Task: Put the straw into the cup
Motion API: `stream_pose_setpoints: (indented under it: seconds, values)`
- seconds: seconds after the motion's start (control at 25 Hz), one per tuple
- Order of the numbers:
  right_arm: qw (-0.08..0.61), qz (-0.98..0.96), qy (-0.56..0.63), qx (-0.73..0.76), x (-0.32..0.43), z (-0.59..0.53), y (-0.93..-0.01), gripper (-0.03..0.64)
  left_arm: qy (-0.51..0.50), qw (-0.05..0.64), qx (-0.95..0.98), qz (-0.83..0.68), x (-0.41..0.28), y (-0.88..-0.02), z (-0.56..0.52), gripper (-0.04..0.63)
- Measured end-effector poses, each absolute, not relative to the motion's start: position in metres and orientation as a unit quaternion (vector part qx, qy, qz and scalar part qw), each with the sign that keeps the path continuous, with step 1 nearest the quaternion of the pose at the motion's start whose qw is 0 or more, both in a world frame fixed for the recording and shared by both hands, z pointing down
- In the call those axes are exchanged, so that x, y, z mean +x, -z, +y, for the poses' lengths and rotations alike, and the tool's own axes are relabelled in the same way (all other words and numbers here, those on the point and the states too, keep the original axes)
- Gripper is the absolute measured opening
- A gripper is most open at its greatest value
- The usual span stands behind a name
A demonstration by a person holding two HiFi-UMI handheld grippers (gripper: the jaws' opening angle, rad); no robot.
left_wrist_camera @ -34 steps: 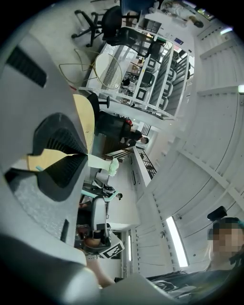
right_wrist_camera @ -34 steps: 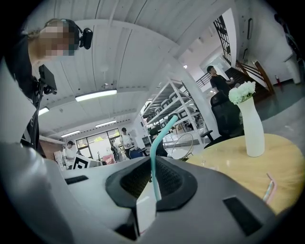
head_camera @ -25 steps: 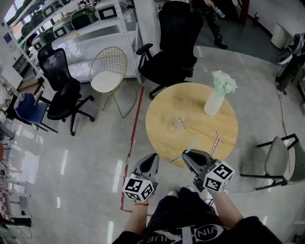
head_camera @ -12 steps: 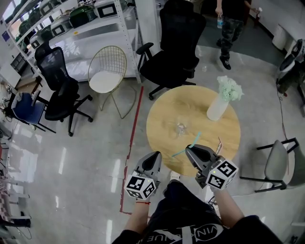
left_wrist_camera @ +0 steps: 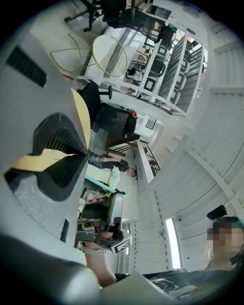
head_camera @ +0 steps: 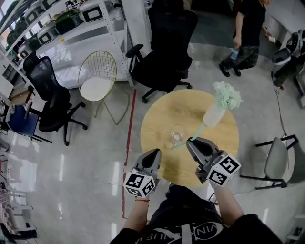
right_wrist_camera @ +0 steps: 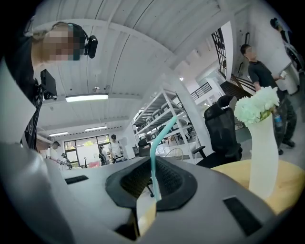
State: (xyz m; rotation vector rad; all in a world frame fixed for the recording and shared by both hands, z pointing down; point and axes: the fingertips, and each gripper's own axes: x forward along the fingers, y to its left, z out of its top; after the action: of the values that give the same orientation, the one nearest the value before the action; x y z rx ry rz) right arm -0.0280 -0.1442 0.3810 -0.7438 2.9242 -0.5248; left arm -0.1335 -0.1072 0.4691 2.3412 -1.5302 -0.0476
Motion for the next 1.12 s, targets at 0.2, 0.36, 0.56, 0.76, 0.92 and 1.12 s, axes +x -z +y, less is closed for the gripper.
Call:
stream_pose_setpoints:
  seconds: [0.2,0.36,0.56,0.76,0.92,1.12]
  values:
    - [0.048,0.952,0.163,-0.256,-0.027,-0.176,-0.375,0.028,0.012,0.178,0.827,-0.533,-0.136,-0.473,-0.135,0.014]
    - [0.041,0.952,0.146,-0.266,-0.026,-0.196,-0.376,0.028,0.008,0.184,0.827,-0.532,-0.141,-0.480,-0.152,0.014]
    - [0.021,0.949,0.157,-0.273,-0.025,-0.220,-0.401,0.028,0.002,0.193,0.826,-0.530,-0.140,-0.490,-0.178,0.014]
    - [0.012,0.945,0.177,-0.276,-0.025,-0.237,-0.424,0.028,-0.009,0.199,0.831,-0.519,-0.132,-0.500,-0.196,0.014]
    - [0.009,0.941,0.196,-0.276,-0.026,-0.245,-0.444,0.028,-0.018,0.204,0.830,-0.519,-0.133,-0.510,-0.205,0.014]
    - [0.006,0.938,0.215,-0.273,-0.028,-0.250,-0.461,0.028,-0.023,0.215,0.826,-0.520,-0.134,-0.521,-0.212,0.014]
